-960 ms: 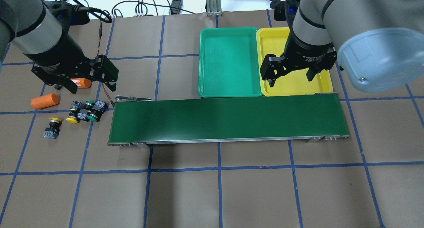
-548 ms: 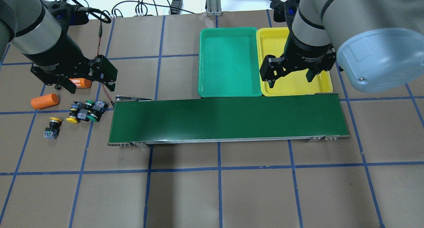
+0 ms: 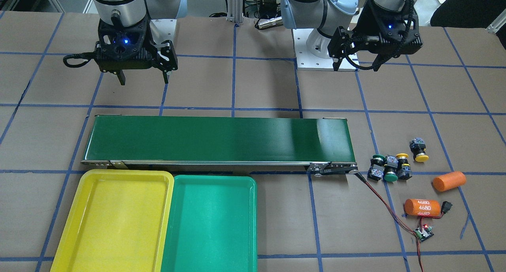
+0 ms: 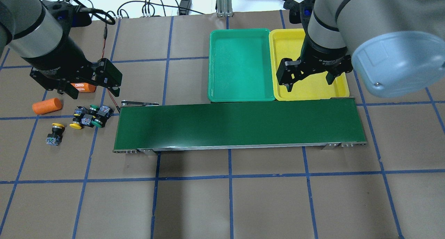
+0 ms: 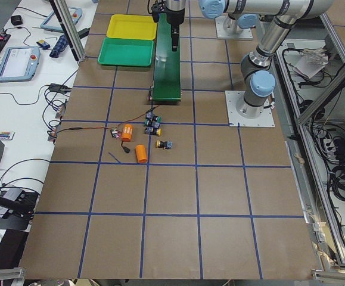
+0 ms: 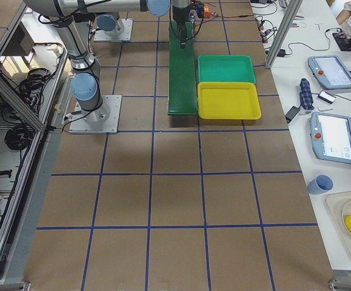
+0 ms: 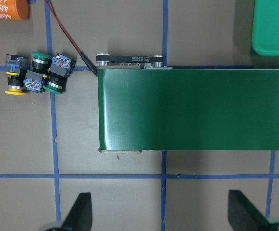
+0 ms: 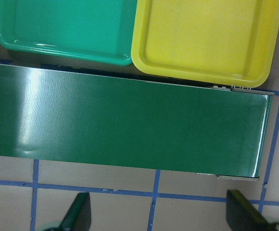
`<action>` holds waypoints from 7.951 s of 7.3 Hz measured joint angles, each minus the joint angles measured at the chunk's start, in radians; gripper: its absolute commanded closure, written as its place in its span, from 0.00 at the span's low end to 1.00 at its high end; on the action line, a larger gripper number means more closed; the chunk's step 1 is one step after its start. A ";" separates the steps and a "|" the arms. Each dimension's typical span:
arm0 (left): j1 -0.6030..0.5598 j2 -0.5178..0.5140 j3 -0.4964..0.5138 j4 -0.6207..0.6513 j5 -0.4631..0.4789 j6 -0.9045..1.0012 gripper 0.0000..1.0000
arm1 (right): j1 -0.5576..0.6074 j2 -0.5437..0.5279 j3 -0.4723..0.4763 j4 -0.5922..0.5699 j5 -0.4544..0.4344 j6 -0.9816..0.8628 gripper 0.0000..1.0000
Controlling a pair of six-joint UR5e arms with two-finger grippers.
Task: Sort buttons by color to trays
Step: 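Move the left gripper toward the orange capacitors beside the belt, then lower the left gripper and grasp the plain orange cylinder, then carry the orange cylinder with the left gripper onto the belt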
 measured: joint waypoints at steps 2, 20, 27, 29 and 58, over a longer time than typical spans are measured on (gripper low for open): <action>0.003 0.002 0.001 -0.015 0.001 0.000 0.00 | -0.001 0.001 -0.008 -0.001 -0.007 0.000 0.00; 0.632 -0.538 -0.073 0.759 -0.014 0.414 0.00 | -0.004 0.029 -0.012 -0.040 0.003 -0.002 0.00; 0.635 -0.645 -0.069 0.871 -0.102 0.425 0.00 | -0.004 0.018 -0.010 -0.041 0.000 -0.001 0.00; 0.635 -0.658 -0.068 0.872 -0.103 0.425 0.00 | -0.001 0.033 -0.011 -0.041 0.007 -0.001 0.00; 0.145 -0.274 -0.332 0.558 -0.101 0.234 0.91 | 0.012 0.053 -0.001 -0.095 0.012 -0.014 0.00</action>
